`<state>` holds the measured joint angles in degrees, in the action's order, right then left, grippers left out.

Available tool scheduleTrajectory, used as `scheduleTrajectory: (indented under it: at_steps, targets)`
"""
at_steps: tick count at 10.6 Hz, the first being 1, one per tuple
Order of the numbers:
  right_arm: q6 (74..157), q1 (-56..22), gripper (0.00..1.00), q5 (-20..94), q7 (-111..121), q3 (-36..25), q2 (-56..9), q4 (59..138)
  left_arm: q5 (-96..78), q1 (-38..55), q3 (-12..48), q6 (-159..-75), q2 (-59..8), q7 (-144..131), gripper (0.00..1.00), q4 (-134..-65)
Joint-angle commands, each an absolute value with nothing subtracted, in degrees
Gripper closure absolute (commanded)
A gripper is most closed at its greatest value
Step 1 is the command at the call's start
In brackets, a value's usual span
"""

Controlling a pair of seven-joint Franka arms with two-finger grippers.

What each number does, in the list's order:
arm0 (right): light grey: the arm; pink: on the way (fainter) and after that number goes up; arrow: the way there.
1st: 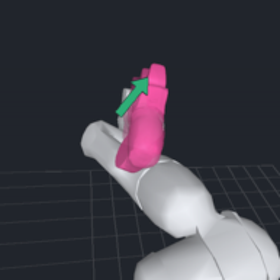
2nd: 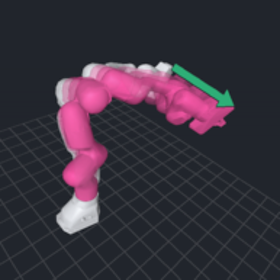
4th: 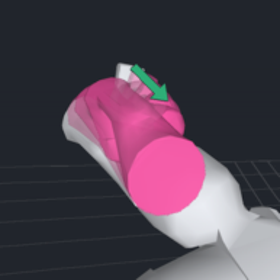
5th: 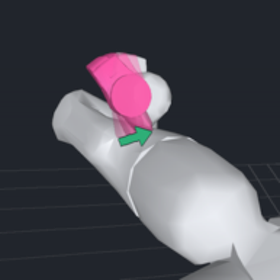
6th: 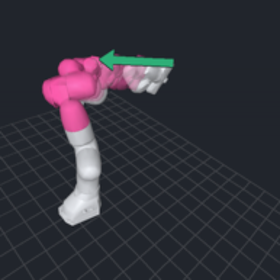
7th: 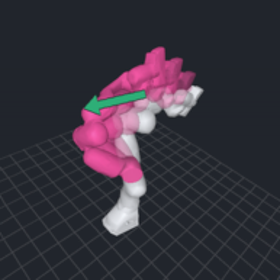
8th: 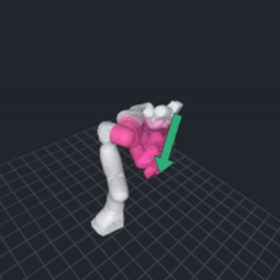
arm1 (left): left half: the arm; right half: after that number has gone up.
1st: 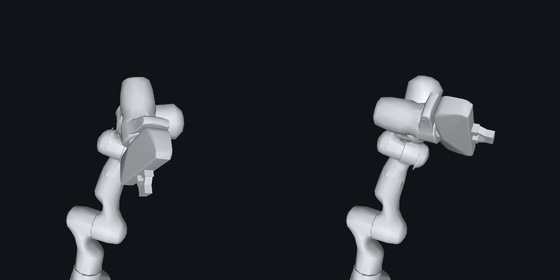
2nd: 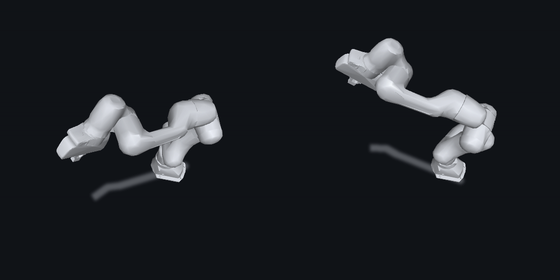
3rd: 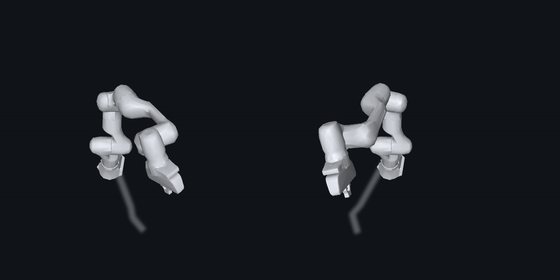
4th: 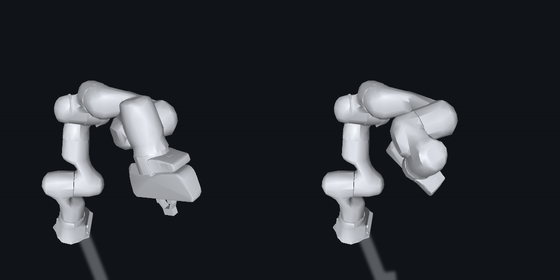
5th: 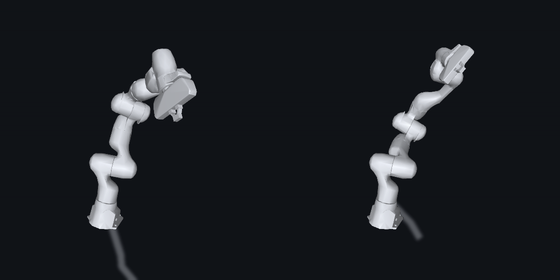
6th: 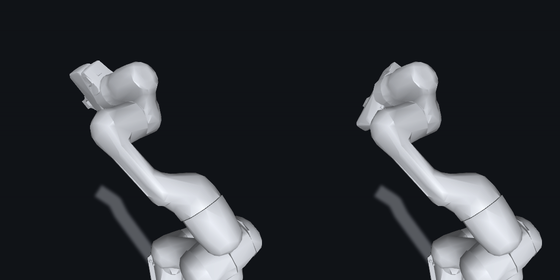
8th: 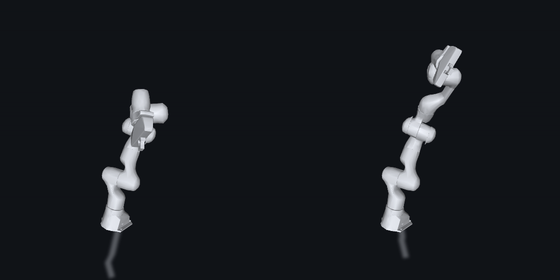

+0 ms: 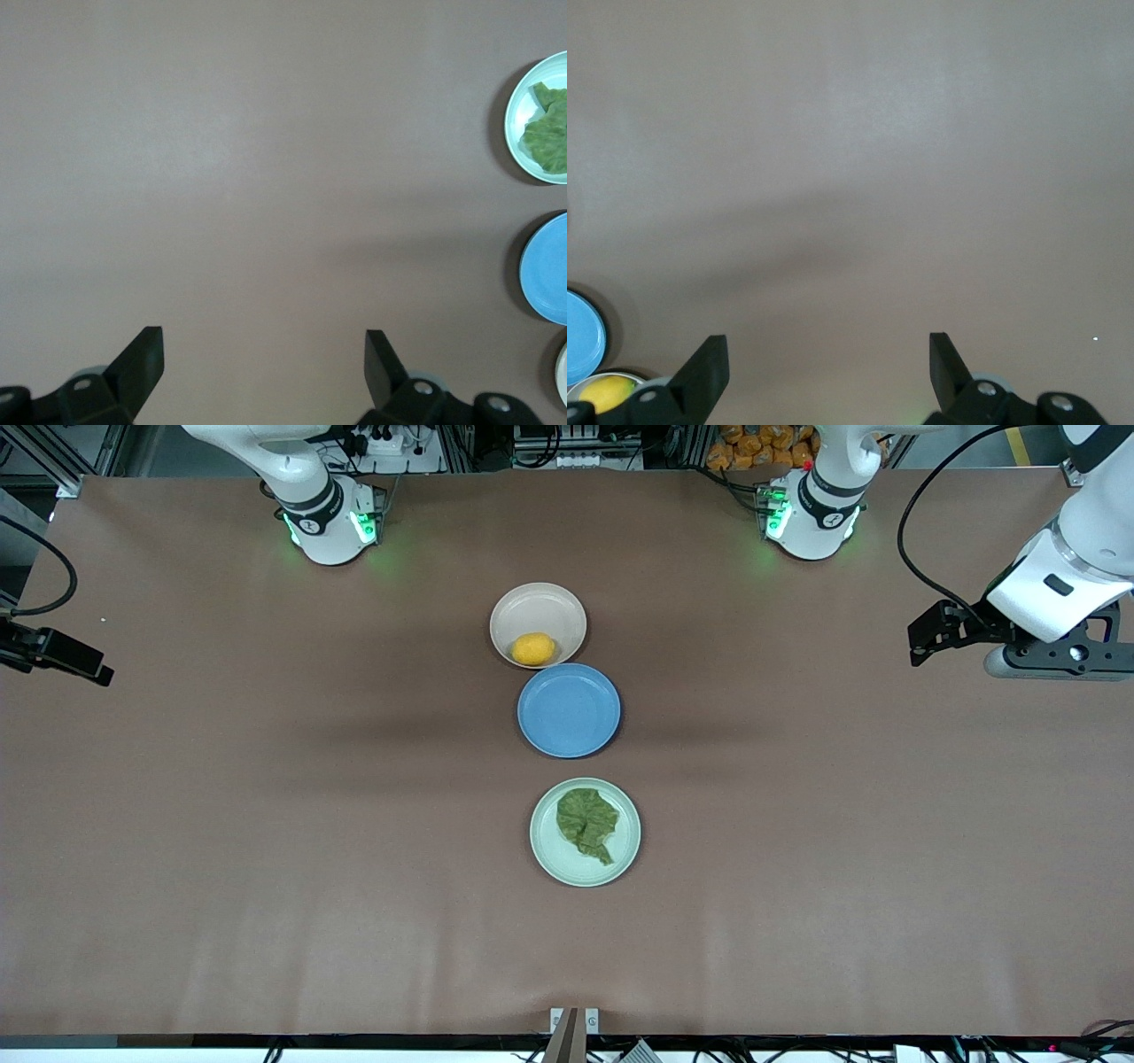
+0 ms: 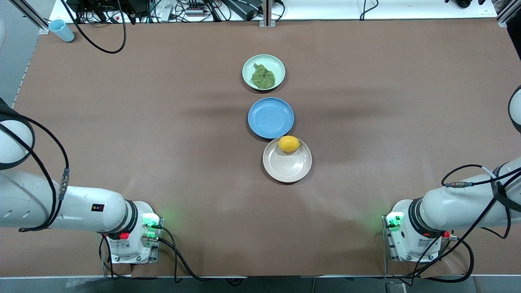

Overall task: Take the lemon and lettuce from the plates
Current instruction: 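Move the right gripper toward the lemon while the left gripper approaches the lettuce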

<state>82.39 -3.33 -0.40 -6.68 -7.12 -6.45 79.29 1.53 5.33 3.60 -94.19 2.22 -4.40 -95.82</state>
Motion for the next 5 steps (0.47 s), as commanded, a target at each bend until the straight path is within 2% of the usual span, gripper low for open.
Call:
scheduleTrajectory:
  at_steps: [1, 5]
  targets:
    - [82.35, -2.72, 0.0, -0.09, -5.89, -6.68, -4.92, 80.68, 0.26, 5.1, 3.69, -93.08, 2.2, -2.73, 0.0, -94.74]
    - [82.35, -2.73, 0.0, -0.09, -5.89, -6.68, -4.92, 80.68, 0.18, 5.1, 3.6, -93.08, 1.14, -2.99, 0.0, -93.96]
